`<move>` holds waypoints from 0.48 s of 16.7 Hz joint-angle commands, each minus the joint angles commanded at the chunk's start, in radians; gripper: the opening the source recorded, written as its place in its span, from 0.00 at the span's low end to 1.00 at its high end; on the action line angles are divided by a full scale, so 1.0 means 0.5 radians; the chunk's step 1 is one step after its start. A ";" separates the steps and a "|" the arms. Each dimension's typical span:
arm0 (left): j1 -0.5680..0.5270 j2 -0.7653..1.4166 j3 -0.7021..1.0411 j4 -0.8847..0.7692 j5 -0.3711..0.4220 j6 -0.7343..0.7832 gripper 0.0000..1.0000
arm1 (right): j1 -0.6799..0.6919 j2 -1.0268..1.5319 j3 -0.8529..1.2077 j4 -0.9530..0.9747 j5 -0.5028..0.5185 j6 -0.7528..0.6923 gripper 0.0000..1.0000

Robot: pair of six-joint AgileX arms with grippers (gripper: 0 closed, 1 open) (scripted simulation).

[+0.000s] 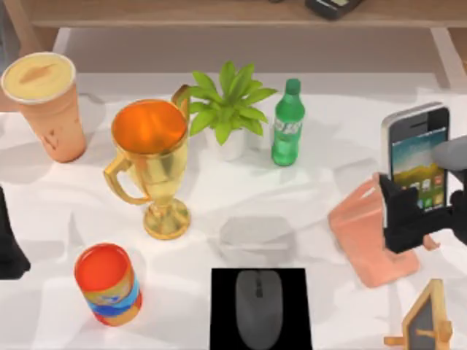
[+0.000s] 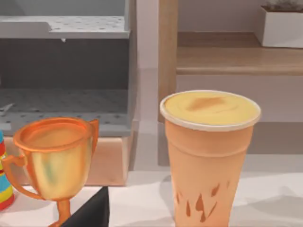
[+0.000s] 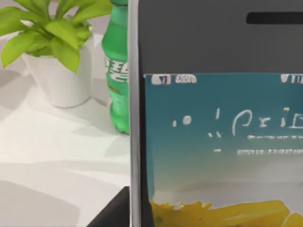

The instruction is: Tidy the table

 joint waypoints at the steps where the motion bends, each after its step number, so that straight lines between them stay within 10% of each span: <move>1: 0.000 0.000 0.000 0.000 0.000 0.000 1.00 | 0.000 0.000 0.000 0.000 0.000 0.000 0.30; 8: 0.000 0.000 0.000 0.000 0.000 0.000 1.00 | 0.000 0.000 0.000 0.000 0.000 0.000 0.83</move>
